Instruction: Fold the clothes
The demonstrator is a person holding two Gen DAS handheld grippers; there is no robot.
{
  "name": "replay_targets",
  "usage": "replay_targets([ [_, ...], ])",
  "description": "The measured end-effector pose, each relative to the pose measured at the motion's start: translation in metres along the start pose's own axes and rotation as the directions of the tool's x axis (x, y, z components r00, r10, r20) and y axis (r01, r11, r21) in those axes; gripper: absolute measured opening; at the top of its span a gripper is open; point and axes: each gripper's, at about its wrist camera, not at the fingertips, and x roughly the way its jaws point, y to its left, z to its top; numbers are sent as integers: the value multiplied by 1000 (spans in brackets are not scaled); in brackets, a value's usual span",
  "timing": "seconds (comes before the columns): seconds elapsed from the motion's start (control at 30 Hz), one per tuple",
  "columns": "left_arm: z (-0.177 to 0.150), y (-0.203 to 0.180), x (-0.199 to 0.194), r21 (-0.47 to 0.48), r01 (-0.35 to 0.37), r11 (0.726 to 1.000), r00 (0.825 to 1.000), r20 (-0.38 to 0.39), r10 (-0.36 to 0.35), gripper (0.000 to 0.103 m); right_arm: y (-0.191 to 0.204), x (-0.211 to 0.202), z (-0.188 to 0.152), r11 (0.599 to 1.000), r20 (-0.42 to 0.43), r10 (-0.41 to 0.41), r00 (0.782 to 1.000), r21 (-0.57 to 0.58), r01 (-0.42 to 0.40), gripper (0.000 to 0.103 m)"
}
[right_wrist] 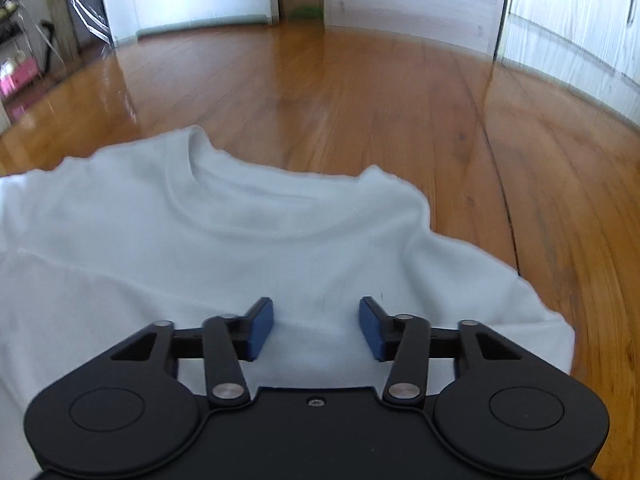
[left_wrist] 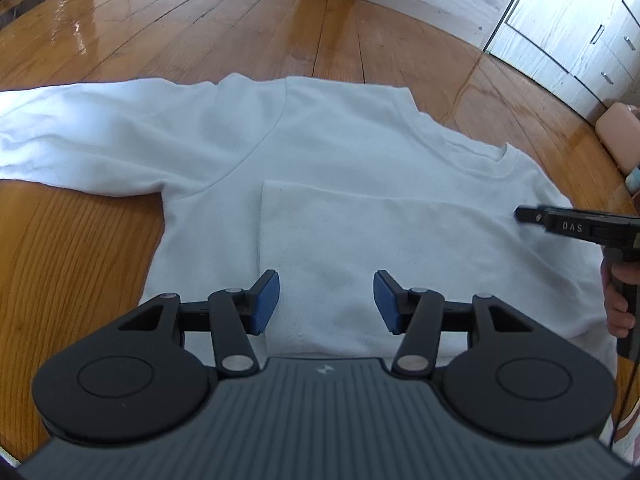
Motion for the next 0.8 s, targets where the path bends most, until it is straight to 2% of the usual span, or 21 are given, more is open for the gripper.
replay_targets([
  [0.03,-1,-1,1,6,-4,1000,1000,-5,4,51,0,0,0,1000,12,-7,1000,-7,7,0],
  [0.17,-6,-4,1,33,-24,999,1000,0,24,51,-13,-12,1,998,106,-48,993,53,43,0],
  [0.3,-7,-5,-1,31,-21,999,1000,1,21,52,-52,-42,5,975,182,-198,963,135,175,0],
  [0.37,-8,-5,-1,38,-27,999,1000,0,27,52,-80,-55,1,949,181,-297,937,162,270,0],
  [0.43,-8,-7,-1,44,-33,999,999,0,33,53,-108,-59,-5,913,133,-386,913,199,357,0],
  [0.47,-8,-8,-1,50,-34,998,999,0,34,55,-117,-62,-9,898,100,-414,905,209,388,0],
  [0.5,-8,-9,-1,59,-35,998,999,0,35,58,-123,-66,-13,892,71,-420,905,216,397,4],
  [0.53,-9,-10,0,67,-44,997,999,0,44,63,-125,-70,-18,896,53,-405,913,224,384,11],
  [0.57,-9,-10,1,76,-63,995,998,0,63,66,-120,-72,-22,916,62,-356,932,221,335,15],
  [0.63,-11,-7,2,89,-94,992,995,-5,95,69,-111,-76,-29,949,81,-256,963,212,234,48],
  [0.7,-12,-4,2,102,-71,992,997,-5,72,75,-90,-68,-27,988,98,-111,989,120,99,51],
  [0.8,-13,3,-1,50,-14,999,1000,-5,14,75,-56,-56,-20,997,85,80,993,-26,-78,51],
])
